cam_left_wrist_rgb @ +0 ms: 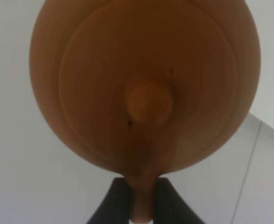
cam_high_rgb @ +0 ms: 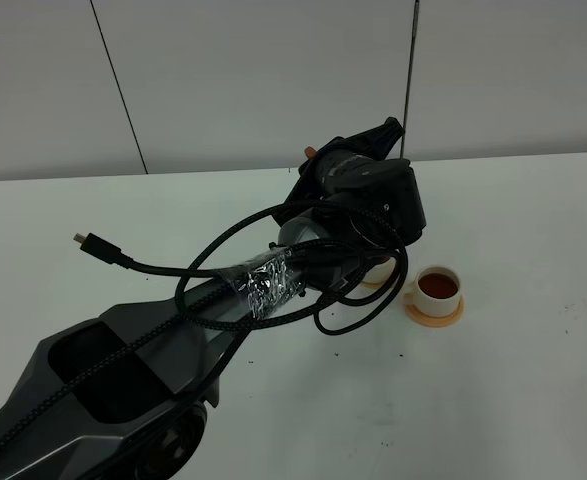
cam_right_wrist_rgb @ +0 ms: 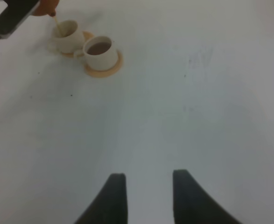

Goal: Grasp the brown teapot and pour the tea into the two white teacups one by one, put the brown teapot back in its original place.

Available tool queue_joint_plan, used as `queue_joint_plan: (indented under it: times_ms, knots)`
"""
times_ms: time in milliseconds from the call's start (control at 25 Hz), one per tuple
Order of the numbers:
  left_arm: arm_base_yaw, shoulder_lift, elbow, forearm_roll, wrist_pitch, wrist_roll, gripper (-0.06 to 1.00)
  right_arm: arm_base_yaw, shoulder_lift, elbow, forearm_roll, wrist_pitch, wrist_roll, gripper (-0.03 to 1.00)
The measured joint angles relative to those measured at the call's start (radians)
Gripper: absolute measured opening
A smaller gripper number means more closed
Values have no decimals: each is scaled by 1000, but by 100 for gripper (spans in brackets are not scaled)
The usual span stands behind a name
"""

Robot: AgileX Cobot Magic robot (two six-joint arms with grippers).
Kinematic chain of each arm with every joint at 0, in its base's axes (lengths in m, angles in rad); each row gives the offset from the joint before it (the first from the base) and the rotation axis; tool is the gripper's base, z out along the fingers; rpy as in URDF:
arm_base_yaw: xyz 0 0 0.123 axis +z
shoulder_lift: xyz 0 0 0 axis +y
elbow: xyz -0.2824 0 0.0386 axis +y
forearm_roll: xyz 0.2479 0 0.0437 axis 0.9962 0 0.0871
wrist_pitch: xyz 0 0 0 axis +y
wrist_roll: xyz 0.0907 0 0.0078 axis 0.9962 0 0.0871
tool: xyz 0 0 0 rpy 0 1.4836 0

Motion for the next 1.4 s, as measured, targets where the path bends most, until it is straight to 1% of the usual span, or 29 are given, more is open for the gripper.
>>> queue_joint_plan:
  times_ms: [440, 1400]
  knots:
    - [-2, 0, 0, 16, -7, 0, 17, 0, 0, 0, 0, 0, 0, 24]
    - [-2, 0, 0, 17, -7, 0, 17, 0, 0, 0, 0, 0, 0, 24]
